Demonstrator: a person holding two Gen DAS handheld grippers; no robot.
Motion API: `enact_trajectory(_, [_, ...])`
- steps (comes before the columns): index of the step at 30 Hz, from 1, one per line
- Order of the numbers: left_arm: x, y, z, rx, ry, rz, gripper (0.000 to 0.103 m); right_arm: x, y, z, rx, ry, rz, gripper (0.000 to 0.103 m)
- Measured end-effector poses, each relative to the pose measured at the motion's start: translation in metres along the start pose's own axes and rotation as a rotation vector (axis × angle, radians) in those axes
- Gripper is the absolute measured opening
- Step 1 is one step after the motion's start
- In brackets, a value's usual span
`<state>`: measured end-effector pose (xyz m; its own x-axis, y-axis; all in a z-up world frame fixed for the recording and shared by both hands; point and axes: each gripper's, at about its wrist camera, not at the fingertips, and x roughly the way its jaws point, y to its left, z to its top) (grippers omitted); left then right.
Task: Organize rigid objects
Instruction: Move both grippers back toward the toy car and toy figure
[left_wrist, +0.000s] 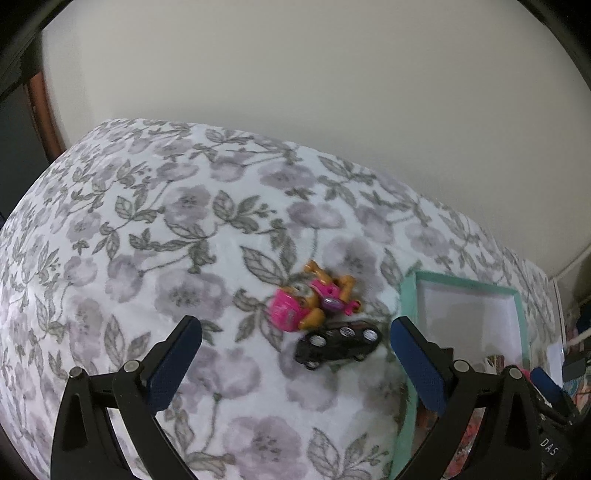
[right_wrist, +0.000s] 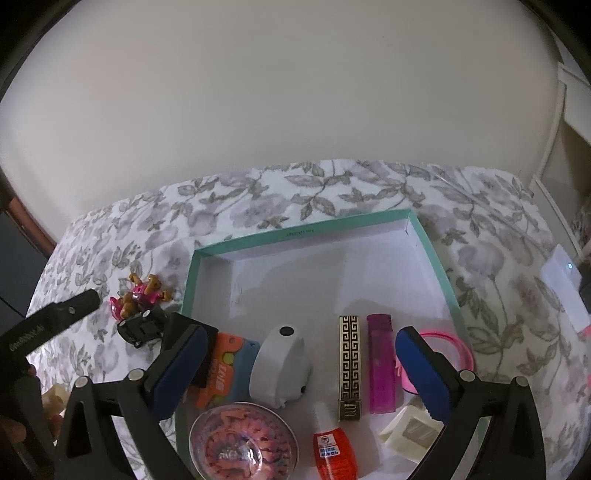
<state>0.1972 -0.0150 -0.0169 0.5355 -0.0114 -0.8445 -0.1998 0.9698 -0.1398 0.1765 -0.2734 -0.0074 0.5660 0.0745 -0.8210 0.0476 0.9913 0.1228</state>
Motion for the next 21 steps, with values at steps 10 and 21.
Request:
enact_trajectory(10, [0.002,0.039,0.006,-0.076,-0.009,0.018,0.102,-0.007,0.035,0.001,-0.093,-0.098,0.035,0.103])
enact_trajectory(21, [0.002,0.072,0.012,-0.110,0.017,0.015,0.102,-0.013,0.114,-0.003,-0.247,-0.152,0.159,0.103])
